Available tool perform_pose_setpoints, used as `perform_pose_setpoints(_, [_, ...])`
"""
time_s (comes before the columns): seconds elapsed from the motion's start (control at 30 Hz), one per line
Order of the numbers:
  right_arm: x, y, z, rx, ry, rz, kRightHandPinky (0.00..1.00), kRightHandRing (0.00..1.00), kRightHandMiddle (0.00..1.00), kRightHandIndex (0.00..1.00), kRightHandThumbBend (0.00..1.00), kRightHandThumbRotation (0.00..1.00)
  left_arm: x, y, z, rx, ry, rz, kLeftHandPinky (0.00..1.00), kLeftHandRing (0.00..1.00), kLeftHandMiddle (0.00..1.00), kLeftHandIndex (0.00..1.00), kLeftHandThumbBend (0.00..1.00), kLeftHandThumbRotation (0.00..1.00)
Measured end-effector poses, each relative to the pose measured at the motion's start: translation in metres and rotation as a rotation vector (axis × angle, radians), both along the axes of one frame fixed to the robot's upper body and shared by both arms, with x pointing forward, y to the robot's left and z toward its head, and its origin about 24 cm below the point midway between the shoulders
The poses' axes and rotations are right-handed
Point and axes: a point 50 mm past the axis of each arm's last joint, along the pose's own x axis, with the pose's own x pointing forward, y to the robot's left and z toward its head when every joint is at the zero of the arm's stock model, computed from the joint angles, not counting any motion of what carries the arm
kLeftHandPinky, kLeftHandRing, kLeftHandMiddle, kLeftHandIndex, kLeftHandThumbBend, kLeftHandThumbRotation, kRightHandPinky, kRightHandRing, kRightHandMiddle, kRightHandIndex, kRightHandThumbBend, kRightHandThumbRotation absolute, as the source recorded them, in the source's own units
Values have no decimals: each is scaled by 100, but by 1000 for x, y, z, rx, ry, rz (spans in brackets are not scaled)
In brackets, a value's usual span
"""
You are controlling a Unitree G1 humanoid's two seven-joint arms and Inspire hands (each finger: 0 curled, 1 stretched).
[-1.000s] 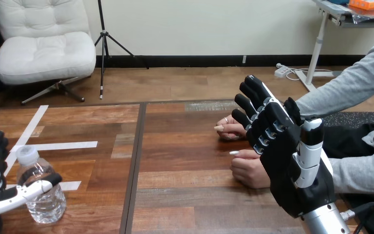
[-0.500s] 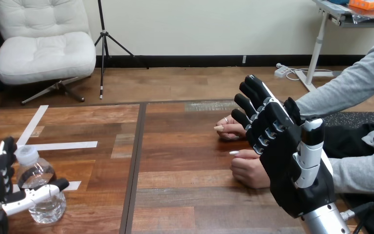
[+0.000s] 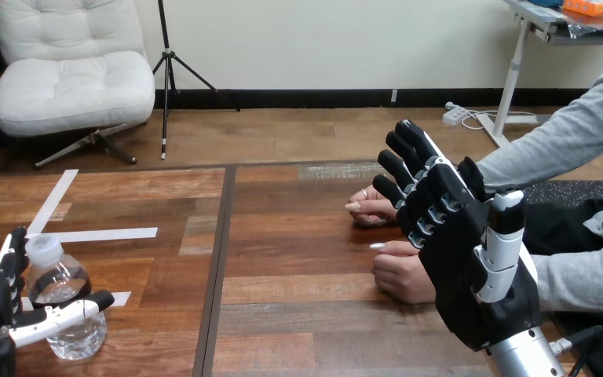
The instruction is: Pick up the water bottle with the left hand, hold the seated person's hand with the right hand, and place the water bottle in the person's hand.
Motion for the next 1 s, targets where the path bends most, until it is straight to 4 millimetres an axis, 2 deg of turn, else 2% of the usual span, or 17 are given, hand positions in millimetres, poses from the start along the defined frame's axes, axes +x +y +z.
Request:
perform_pose_setpoints(0.5, [0,0,0,0,2,1,100,100,99,96,95,100,14,2,3,6,12,4,100,100,100,100,96,0])
perform_pose_setpoints(1.0, [0,0,0,0,2,0,100,100,99,96,95,100,19,0,-2,-9,31,20,100,100,100,100,91,9])
